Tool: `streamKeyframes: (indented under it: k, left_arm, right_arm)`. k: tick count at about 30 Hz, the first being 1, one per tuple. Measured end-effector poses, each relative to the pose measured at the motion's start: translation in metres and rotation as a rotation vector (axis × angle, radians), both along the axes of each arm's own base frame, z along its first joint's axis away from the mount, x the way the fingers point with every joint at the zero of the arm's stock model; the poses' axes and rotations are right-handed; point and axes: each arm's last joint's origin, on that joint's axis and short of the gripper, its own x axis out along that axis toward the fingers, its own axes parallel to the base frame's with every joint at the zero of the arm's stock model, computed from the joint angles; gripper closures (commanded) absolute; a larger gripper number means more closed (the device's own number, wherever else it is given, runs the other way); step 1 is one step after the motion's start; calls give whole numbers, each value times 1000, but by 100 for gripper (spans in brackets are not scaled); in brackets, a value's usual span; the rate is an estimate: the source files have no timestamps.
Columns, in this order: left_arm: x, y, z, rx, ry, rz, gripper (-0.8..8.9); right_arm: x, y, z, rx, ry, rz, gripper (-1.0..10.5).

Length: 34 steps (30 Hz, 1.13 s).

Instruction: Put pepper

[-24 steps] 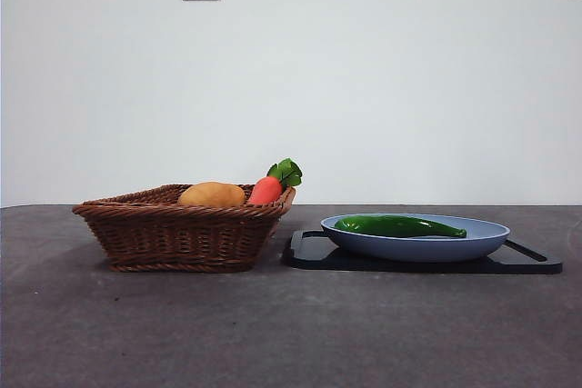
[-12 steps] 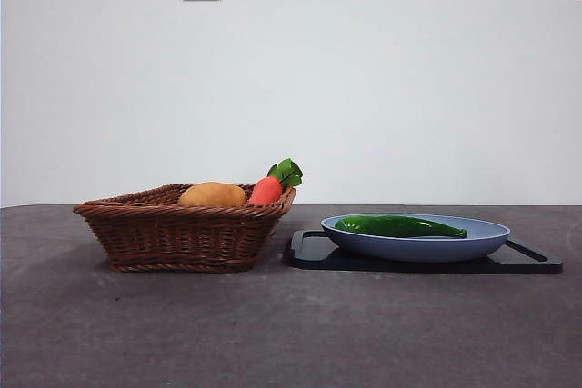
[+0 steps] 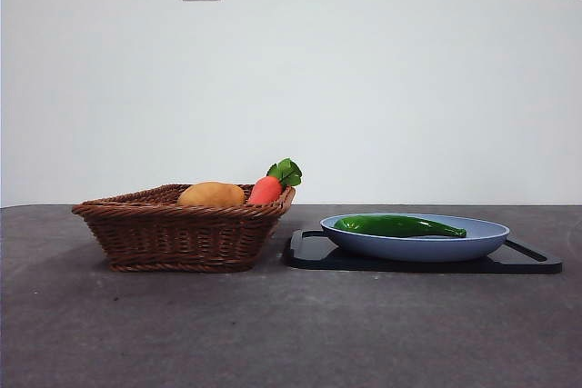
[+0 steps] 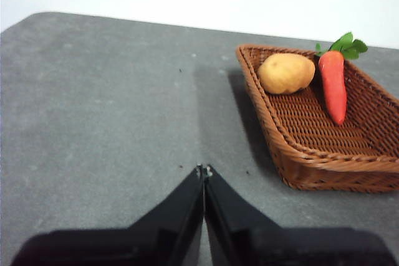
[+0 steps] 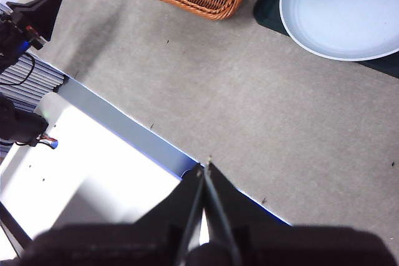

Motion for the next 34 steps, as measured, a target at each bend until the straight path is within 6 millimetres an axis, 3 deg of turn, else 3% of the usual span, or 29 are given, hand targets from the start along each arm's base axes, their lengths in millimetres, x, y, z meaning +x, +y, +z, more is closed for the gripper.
streamKeyframes:
  k: [20,25,28,31,34]
  left_arm:
    - [0,0,0,0,-4,0,805]
    - [0,0,0,0,-4,0,805]
    - [0,0,0,0,-4,0,805]
    - [0,0,0,0,-4,0,805]
    - [0,0,0,0,-4,0,805]
  right_arm:
    - [0,-1,0,-16,-29,4,936]
    - [-6,-15,18,34,-354,-83,936]
    - [-17,-23,17,63,-512,-153,936]
    - [-24,-28,3,74,-630,-217,936]
    - [-20,-30,-24,84,-719,-247,936]
